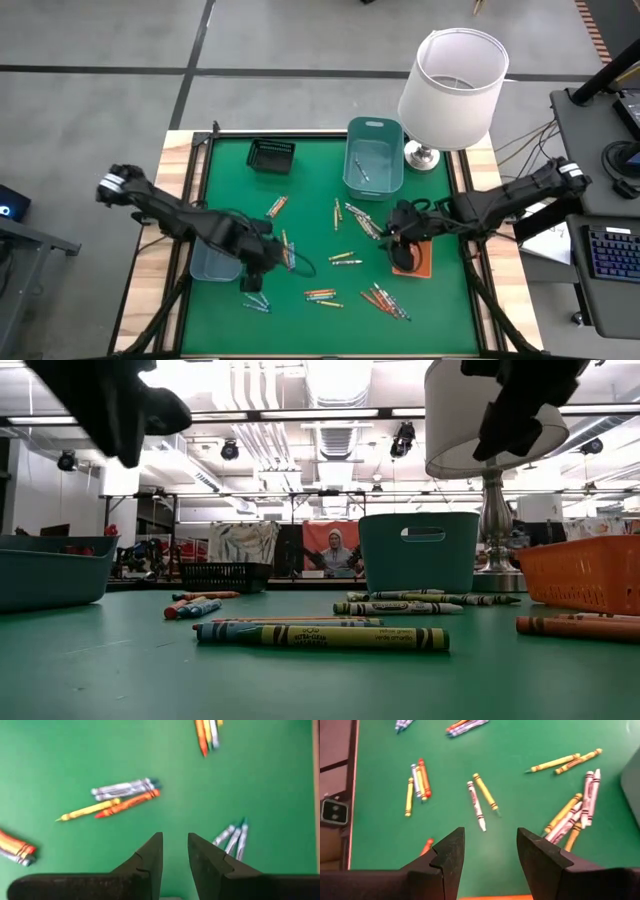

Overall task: Sort crayons
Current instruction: Put the blue crayon into the black bin

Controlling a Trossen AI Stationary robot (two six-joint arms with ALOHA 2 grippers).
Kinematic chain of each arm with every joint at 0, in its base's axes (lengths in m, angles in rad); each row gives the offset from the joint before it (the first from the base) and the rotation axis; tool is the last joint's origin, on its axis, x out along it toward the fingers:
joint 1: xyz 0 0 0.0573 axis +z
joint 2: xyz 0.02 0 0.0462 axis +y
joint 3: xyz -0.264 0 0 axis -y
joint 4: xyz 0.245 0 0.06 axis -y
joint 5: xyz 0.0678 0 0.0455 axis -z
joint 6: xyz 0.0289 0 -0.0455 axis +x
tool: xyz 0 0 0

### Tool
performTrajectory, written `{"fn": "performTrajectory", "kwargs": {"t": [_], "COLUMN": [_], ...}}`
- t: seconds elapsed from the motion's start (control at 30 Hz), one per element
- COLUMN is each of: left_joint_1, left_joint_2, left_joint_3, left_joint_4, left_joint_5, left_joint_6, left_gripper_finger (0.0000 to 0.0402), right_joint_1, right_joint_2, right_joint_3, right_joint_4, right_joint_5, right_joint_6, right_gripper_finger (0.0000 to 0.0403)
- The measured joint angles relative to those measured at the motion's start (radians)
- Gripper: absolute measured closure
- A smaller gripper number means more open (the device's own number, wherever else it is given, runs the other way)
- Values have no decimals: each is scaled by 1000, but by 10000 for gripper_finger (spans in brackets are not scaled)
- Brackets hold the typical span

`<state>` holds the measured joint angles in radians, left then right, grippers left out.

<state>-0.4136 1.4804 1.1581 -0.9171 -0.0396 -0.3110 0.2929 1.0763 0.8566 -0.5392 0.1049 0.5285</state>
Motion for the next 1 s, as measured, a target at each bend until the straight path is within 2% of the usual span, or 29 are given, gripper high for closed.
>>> {"fn": "performTrajectory", "kwargs": {"t": [0.17, 0.37, 0.53, 0.83, 1.0], "left_joint_1": [-36, -97, -134, -204, -227], "left_joint_2": [146, 243, 277, 311, 311], "left_joint_3": [85, 114, 106, 94, 60], "left_joint_4": [-59, -74, -72, -70, -49], "left_joint_5": [-3, -3, -4, -5, -43], "left_joint_6": [35, 29, -8, -8, -10], "left_gripper_finger": [329, 329, 316, 251, 243], "right_joint_1": [53, 97, 120, 122, 122], "right_joint_2": [0, 7, 23, 39, 39], "right_joint_3": [0, 0, 0, 0, 0], "right_joint_4": [29, 61, 72, 82, 82], "right_joint_5": [31, 36, 53, 53, 54], "right_joint_6": [22, 21, 21, 21, 22], "right_gripper_finger": [232, 232, 232, 232, 232]}}
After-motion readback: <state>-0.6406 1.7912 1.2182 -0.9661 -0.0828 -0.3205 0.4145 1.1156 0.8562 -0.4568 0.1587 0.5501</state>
